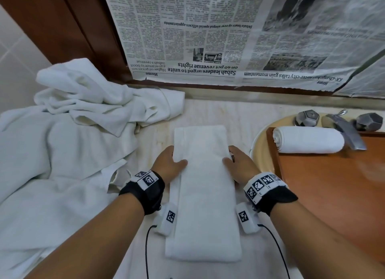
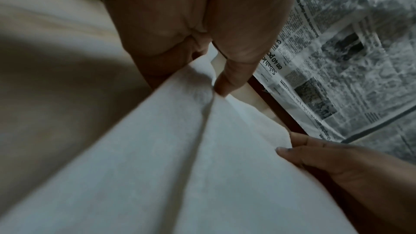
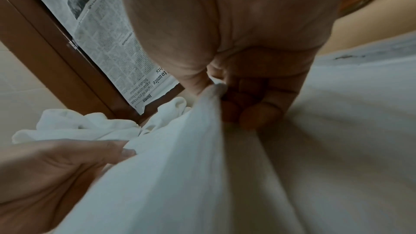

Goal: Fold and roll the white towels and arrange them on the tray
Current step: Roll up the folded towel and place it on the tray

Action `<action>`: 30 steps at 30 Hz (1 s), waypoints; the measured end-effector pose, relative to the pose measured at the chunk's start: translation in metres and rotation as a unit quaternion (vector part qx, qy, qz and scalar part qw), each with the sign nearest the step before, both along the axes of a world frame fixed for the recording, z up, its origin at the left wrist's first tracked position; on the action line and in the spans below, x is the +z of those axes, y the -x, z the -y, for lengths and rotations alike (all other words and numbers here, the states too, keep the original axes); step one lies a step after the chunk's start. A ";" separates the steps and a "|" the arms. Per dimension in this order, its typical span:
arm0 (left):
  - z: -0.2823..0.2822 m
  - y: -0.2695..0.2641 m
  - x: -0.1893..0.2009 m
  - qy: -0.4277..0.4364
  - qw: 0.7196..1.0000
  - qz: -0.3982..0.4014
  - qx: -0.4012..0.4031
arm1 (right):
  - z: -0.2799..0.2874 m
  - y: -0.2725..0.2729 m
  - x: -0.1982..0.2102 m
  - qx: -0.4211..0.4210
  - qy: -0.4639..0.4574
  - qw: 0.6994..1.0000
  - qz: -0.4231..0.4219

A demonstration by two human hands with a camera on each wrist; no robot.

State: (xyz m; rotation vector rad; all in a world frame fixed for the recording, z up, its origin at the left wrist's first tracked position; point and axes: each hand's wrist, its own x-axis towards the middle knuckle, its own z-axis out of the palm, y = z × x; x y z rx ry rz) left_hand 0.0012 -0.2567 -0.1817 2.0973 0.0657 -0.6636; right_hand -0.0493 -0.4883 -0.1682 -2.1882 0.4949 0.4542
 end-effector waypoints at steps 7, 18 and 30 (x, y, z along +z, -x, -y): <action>-0.008 0.021 0.012 -0.091 0.988 0.121 -0.017 | -0.014 0.016 0.007 0.021 0.161 0.986 0.032; -0.029 0.184 0.019 -0.210 0.876 0.162 -0.404 | -0.069 0.147 0.007 0.305 0.226 0.925 -0.006; -0.086 0.303 -0.029 -0.199 0.864 0.278 -0.370 | -0.086 0.304 -0.012 0.246 0.238 0.930 0.133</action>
